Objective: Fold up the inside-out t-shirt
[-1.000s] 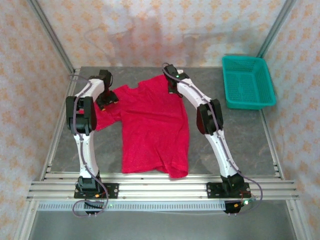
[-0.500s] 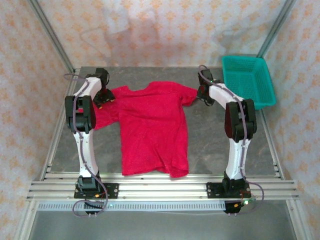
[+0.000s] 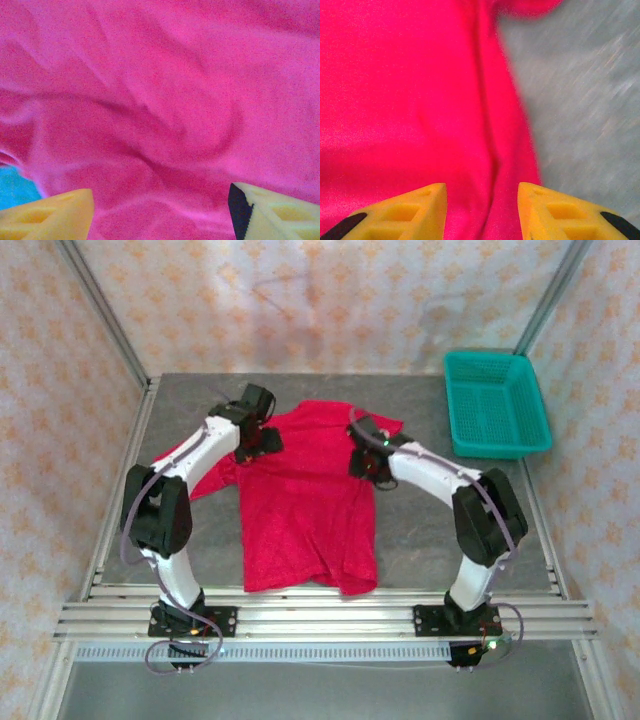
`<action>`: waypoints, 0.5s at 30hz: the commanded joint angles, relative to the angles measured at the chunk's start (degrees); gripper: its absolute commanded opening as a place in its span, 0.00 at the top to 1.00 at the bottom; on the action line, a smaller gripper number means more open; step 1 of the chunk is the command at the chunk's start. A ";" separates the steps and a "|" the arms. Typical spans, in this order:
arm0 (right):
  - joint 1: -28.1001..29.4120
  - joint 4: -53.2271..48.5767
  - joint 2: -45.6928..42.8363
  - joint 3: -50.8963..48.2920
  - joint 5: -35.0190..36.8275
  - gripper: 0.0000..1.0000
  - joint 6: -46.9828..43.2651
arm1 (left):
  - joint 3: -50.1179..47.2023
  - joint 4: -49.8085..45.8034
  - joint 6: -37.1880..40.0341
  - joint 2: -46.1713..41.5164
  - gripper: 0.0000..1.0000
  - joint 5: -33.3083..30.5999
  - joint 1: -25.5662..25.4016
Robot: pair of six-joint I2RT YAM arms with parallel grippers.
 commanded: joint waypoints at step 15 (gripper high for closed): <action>-2.69 1.75 18.49 5.62 4.13 0.54 -0.21 | 38.67 -12.44 1.62 40.87 0.27 -0.46 8.31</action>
